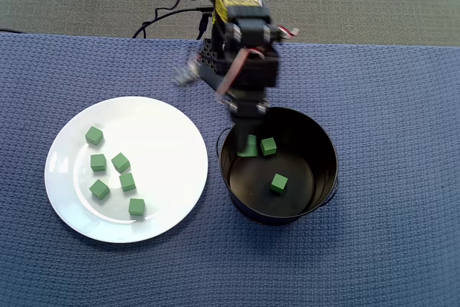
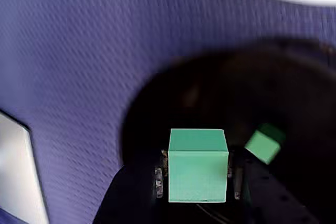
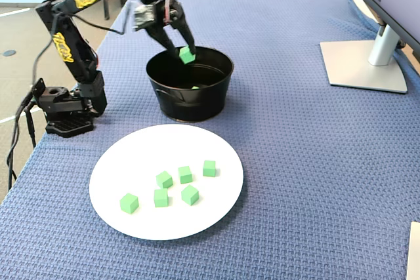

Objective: Pick up the green cubes from the white plate and place them in the black recipient

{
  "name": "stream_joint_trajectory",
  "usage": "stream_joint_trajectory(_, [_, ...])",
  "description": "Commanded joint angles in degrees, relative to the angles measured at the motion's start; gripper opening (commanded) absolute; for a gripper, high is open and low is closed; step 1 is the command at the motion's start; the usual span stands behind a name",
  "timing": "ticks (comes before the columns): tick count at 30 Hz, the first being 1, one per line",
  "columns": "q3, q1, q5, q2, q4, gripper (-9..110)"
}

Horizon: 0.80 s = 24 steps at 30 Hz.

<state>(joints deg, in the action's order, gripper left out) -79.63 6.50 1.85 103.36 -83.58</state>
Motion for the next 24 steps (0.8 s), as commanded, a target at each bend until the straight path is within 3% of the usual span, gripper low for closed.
stream_joint_trajectory(1, [-3.69,6.59,2.2,-2.2,4.48,0])
stream_joint_trajectory(7, [-9.32,5.36,-0.88,-4.83,9.32,1])
stream_joint_trajectory(9, [-9.67,4.75,-3.08,-3.69,8.35,13])
stream_joint_trajectory(11, [-9.84,4.31,-5.71,-3.6,7.29,35])
stream_joint_trajectory(13, [-9.49,3.08,-6.24,-3.16,6.94,40])
stream_joint_trajectory(19, [-4.31,-1.58,-8.09,-0.26,3.69,40])
stream_joint_trajectory(24, [2.37,-12.83,-14.5,2.37,-1.32,39])
